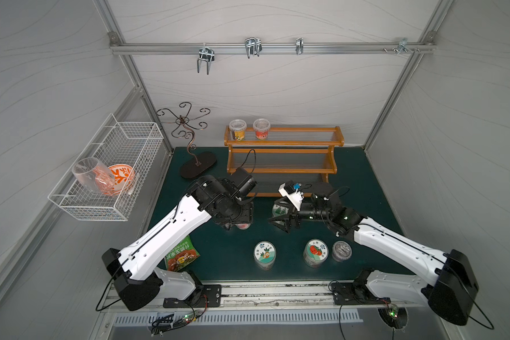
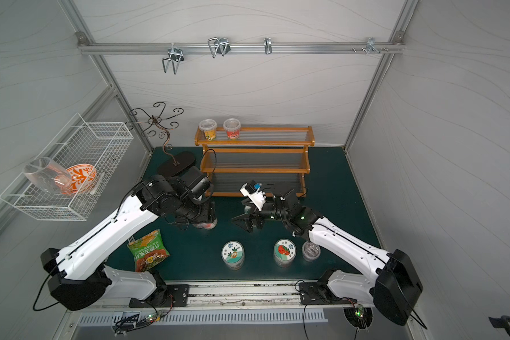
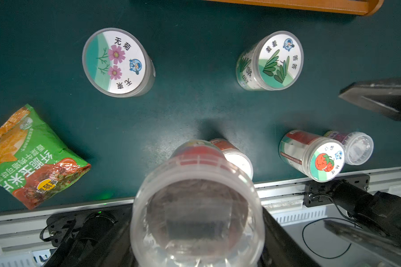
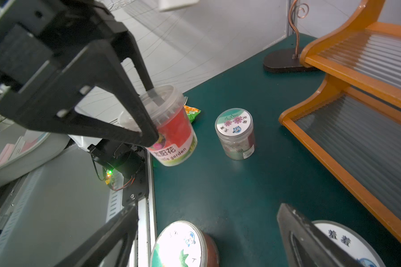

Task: Place the seed container on the shelf
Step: Pick up the seed jar at the center of the board.

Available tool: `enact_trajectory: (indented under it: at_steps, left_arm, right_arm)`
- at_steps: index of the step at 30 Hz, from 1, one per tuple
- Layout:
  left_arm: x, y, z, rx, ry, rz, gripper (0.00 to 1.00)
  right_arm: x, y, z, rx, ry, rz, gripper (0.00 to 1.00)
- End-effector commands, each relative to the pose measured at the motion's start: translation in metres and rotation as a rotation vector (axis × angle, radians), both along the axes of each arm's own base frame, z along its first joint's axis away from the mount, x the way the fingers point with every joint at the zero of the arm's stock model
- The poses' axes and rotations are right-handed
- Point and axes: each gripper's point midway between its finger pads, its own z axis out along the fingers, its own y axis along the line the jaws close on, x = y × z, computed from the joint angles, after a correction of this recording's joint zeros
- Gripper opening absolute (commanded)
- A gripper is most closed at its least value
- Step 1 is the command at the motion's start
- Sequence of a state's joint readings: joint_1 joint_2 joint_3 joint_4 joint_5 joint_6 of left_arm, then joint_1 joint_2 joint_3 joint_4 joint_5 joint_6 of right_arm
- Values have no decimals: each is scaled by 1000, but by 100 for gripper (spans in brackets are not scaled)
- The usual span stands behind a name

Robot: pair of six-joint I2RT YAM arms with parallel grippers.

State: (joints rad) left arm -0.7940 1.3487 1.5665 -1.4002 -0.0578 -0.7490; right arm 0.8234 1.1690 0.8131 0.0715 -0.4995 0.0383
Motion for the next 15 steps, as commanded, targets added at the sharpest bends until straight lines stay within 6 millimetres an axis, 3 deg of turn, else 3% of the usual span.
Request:
enact_trajectory:
  at_steps: [1, 15]
  left_arm:
    - [3, -17, 13, -69, -8, -16, 66]
    - [3, -27, 12, -99, -9, -14, 65]
  right_arm:
    - [-10, 12, 17, 84, -173, 77, 99]
    - [-32, 55, 12, 104, -249, 144, 99]
